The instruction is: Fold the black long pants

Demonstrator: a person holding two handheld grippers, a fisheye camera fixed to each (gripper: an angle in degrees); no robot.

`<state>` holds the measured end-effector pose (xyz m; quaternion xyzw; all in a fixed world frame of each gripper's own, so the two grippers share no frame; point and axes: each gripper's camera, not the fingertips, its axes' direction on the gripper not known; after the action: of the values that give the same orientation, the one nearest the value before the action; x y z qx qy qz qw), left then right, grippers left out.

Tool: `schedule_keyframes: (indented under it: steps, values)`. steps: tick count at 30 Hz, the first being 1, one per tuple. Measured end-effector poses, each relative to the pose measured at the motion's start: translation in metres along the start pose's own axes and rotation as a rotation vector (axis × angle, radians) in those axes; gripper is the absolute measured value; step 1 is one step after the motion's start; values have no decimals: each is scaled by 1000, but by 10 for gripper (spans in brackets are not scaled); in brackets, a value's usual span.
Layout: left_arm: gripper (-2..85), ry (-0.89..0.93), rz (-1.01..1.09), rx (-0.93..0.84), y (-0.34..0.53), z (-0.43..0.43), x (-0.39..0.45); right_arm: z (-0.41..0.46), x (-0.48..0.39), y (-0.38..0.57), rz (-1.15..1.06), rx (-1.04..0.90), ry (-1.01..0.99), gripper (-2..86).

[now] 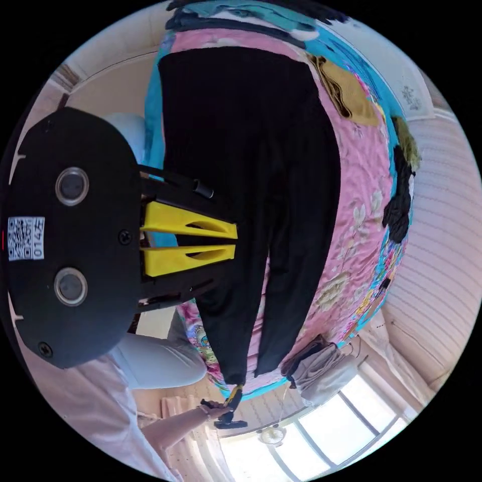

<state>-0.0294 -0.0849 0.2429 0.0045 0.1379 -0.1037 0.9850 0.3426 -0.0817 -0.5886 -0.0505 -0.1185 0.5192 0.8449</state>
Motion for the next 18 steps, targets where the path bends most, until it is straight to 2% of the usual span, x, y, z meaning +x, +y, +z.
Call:
schedule_keyframes:
  steps: [5, 9, 14, 18]
  values:
    - [34, -79, -339, 125, 40, -85, -118, -31, 45, 45, 151, 36, -123, 59]
    - [56, -52, -597, 210, 70, -127, -199, -41, 89, 80, 356, 69, -259, 69]
    - [77, 61, -767, 238, 77, -138, -244, -48, 111, 91, 486, 35, -291, 80]
    - [80, 81, -768, 233, 60, -149, -249, -67, 112, 88, 494, 103, -432, 42]
